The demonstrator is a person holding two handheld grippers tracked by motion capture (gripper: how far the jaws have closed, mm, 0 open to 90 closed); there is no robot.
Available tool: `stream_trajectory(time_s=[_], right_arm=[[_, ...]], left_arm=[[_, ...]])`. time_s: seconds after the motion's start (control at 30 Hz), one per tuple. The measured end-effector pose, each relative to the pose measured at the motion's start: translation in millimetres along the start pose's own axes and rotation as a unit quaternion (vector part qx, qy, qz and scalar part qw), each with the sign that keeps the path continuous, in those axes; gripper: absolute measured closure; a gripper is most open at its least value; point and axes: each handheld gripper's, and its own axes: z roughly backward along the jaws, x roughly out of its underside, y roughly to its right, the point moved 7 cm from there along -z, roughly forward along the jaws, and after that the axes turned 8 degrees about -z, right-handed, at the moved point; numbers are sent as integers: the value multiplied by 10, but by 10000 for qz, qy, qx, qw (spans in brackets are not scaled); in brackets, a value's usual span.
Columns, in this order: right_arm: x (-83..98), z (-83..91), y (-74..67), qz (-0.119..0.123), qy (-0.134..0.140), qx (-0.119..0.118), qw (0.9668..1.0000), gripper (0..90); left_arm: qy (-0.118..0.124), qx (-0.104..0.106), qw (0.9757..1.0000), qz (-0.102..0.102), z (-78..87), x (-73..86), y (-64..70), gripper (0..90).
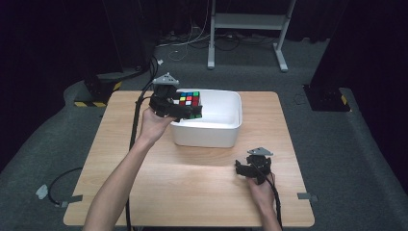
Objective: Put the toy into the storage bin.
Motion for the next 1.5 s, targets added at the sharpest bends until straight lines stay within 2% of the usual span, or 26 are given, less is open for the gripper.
stream_trajectory(time_s=[0.23, 0.93, 1.5], right_arm=[[0, 0, -3, -1, -2, -4, 10000, 162], [1, 0, -5, -6, -5, -13, 10000, 162], [1, 0, -7, -7, -12, -15, 10000, 162]], left_arm=[[-33, -29, 10000, 51, -81, -17, -43, 125], [65, -40, 10000, 36, -253, -262, -86, 125], [3, -114, 9999, 95, -426, -360, -133, 125]])
